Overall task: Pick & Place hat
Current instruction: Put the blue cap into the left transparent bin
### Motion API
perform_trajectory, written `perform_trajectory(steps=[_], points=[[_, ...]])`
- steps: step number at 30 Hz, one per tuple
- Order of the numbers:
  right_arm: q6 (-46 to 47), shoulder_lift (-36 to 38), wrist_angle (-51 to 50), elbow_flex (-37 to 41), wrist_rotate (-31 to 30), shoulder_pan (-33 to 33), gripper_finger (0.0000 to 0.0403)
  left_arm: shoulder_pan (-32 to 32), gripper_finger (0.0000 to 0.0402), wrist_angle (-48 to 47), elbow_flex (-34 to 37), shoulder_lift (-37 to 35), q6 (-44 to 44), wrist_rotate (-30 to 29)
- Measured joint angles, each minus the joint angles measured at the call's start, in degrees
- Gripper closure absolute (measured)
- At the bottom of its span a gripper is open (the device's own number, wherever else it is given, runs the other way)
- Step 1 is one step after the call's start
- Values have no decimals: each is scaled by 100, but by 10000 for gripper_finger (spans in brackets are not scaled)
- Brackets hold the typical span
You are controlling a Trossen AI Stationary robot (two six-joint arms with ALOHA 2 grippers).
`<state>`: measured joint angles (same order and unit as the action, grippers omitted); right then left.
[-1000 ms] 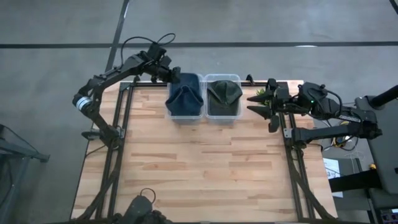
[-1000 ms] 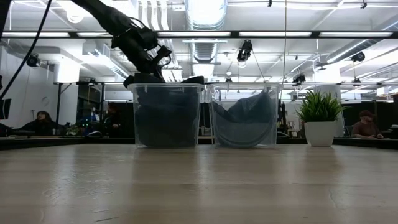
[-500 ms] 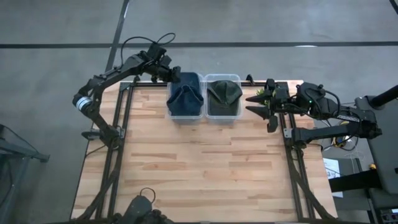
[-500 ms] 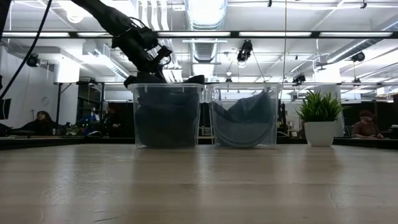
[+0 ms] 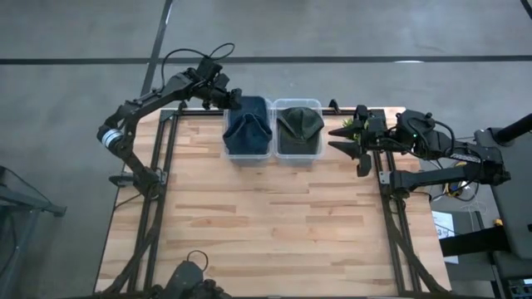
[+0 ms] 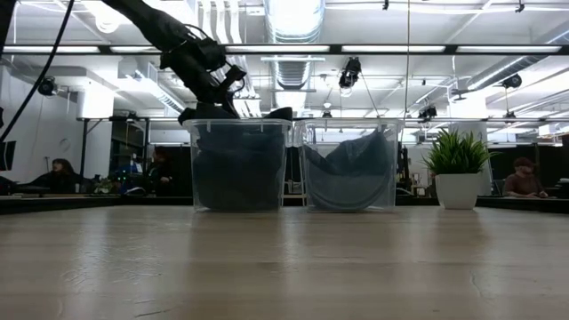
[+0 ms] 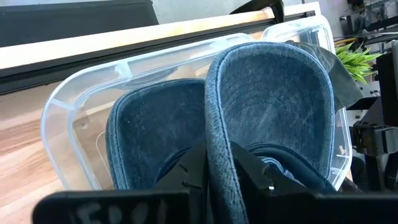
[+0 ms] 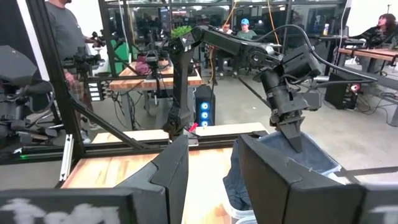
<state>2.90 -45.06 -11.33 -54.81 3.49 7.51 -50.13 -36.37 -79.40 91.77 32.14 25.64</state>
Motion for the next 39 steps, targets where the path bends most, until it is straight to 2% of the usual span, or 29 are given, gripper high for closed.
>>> perform_trajectory(steps=[14,20,29,33,39], points=[[15,0,2,-2,0,0,271,4,355,377,2,-2,76,-10],[15,0,4,-2,0,0,271,26,355,379,4,-4,71,-305],[15,0,4,-2,0,2,271,42,353,379,4,-7,-52,-321],[15,0,4,-2,0,2,271,60,331,382,13,-7,-60,-512],[15,2,4,-2,0,2,271,74,277,392,211,-9,71,-666]])
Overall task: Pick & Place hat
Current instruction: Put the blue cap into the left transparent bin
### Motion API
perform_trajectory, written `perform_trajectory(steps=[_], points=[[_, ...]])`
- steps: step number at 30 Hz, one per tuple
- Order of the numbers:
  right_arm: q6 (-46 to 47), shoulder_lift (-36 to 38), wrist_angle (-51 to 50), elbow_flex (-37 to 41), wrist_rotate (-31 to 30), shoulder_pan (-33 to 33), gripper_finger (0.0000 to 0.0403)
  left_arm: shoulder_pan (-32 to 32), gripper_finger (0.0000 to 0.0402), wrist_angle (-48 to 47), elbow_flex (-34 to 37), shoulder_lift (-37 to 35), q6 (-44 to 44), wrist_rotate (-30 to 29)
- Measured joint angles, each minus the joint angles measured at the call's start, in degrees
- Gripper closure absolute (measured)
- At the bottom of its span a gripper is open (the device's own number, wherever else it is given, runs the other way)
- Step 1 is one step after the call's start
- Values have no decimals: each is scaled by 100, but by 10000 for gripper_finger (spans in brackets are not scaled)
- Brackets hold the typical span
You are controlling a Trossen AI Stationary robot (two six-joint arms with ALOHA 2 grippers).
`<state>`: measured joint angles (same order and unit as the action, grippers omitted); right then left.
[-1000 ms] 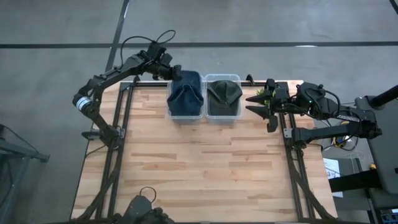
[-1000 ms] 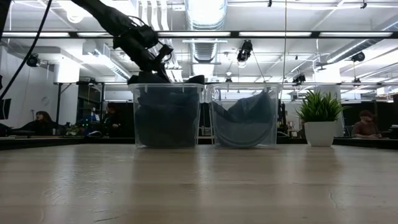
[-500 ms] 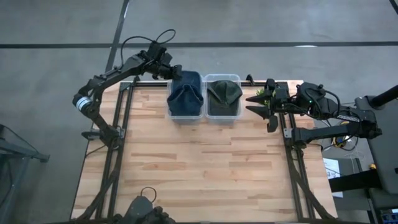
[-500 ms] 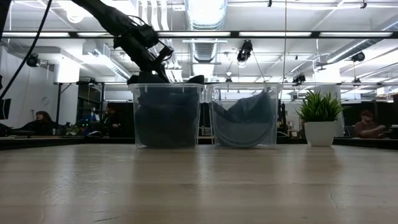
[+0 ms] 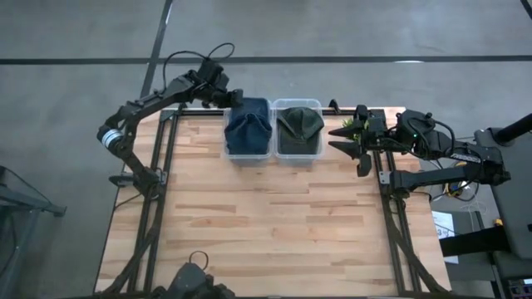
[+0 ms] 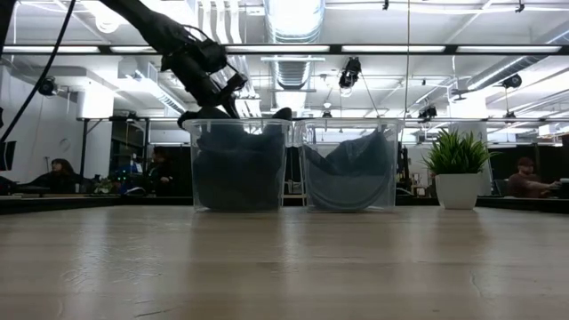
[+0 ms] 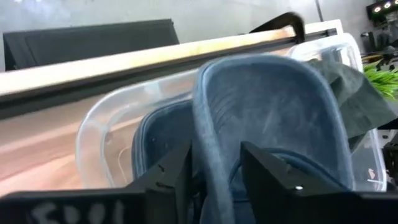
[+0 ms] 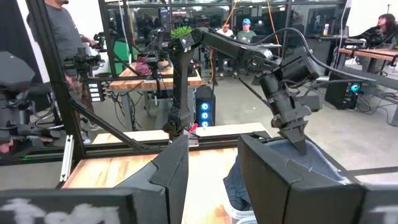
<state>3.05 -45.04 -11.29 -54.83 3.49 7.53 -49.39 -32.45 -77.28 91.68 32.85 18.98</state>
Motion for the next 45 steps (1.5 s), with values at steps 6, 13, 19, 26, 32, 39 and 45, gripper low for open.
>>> perform_trajectory(steps=[6,13,19,26,32,39,45], points=[[38,2,0,0,0,0,271,7,251,-30,18,-3,178,13],[148,2,0,-1,1,0,271,161,250,203,-459,-319,145,-97],[141,2,-2,-2,0,0,271,870,250,185,-497,-386,-189,-393],[151,2,0,-2,0,-2,271,1370,250,-10,-493,-87,-499,-1391],[247,-2,2,-2,2,-1,271,1469,250,-182,-493,376,-749,-1964],[260,-2,2,-2,7,-2,271,1532,250,-1928,-683,776,-469,-2038],[236,-2,2,-2,9,-2,271,1735,250,-2028,-864,791,-404,-2048]])
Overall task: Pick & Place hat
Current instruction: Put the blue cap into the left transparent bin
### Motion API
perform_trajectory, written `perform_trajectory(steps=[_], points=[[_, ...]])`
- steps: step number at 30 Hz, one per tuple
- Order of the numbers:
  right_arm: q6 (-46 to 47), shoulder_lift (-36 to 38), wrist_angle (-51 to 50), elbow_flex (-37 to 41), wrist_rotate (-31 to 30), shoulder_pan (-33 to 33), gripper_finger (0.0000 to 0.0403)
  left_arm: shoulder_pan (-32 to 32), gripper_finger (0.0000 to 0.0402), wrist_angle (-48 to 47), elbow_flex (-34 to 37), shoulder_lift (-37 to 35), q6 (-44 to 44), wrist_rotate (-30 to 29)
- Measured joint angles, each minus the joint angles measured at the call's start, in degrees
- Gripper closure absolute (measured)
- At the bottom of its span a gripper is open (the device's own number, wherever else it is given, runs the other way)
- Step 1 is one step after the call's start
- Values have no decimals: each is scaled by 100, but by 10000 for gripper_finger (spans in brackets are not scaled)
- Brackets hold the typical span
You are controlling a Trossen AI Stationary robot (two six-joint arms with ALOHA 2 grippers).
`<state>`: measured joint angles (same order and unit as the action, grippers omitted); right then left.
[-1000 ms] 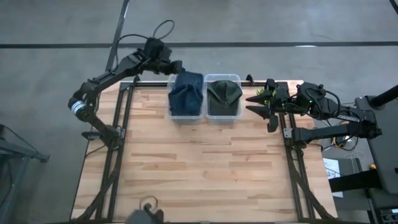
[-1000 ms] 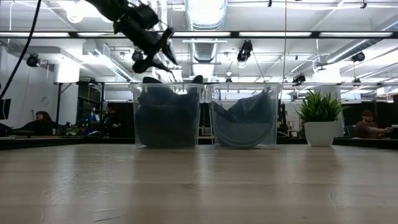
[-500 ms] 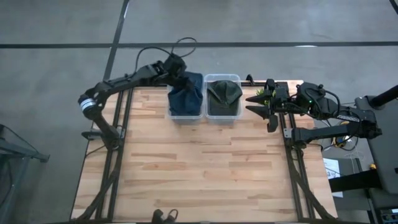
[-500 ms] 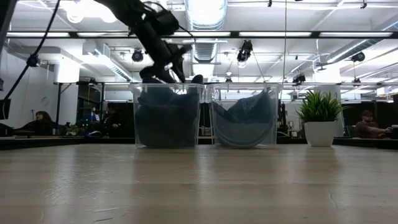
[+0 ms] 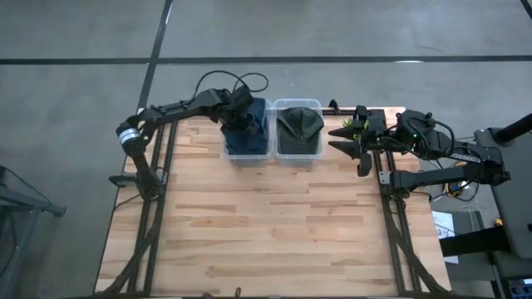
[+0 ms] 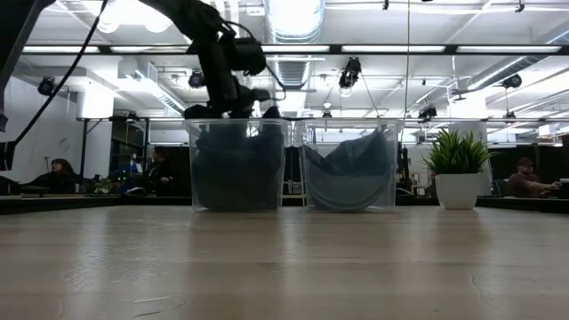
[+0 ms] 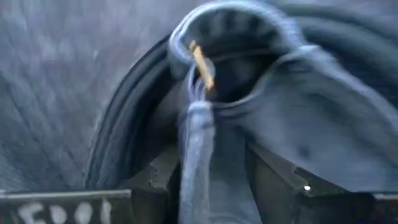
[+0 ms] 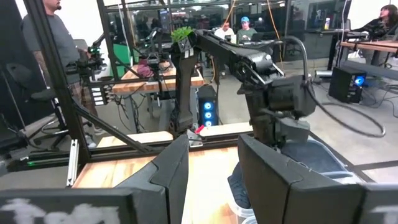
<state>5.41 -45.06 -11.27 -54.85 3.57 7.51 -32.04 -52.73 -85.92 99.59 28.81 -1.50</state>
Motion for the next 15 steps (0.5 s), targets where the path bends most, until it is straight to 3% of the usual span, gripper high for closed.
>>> perform_trajectory(steps=[5,10,15], points=[[20,0,0,0,11,0,271,95,250,-4,-714,-58,-40,-80],[18,0,0,0,79,0,271,92,250,117,-1385,16,-779,-1184],[59,0,0,0,257,-13,271,-69,250,70,-1496,397,-1161,-1314]])
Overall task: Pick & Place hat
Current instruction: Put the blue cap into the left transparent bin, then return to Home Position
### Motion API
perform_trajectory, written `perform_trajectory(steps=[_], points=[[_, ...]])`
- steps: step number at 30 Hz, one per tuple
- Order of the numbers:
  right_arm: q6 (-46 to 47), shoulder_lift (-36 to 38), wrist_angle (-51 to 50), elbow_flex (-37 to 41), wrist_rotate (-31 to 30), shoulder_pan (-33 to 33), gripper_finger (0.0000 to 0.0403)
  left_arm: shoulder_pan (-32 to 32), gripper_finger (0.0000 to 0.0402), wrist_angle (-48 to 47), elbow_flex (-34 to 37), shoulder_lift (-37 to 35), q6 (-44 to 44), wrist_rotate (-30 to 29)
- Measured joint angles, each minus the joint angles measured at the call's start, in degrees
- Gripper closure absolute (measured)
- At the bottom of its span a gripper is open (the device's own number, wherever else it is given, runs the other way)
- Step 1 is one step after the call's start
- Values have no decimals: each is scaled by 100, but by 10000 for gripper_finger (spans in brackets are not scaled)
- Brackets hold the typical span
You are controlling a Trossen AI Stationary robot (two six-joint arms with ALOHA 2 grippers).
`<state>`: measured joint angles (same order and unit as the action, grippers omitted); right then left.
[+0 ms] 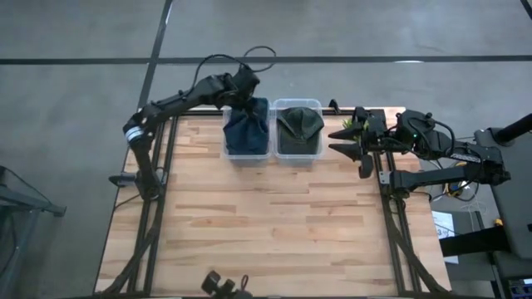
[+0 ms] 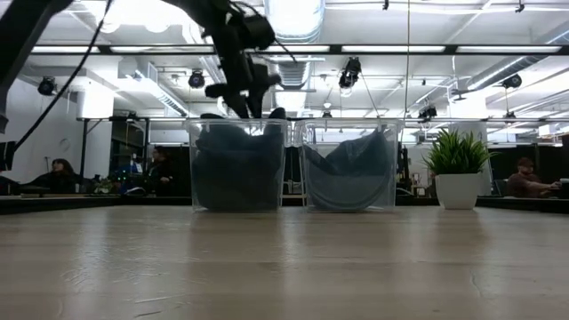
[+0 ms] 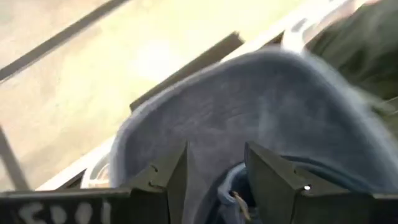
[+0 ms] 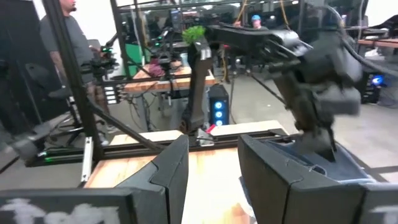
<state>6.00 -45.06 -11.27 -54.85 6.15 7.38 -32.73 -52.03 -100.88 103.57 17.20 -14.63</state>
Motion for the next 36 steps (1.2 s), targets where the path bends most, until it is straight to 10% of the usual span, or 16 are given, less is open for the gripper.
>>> perform_trajectory(steps=[22,36], points=[[155,0,7,0,186,0,271,179,250,-593,8,937,-86,35],[-86,336,-239,0,186,0,271,362,250,-575,-288,-1240,-281,269]])
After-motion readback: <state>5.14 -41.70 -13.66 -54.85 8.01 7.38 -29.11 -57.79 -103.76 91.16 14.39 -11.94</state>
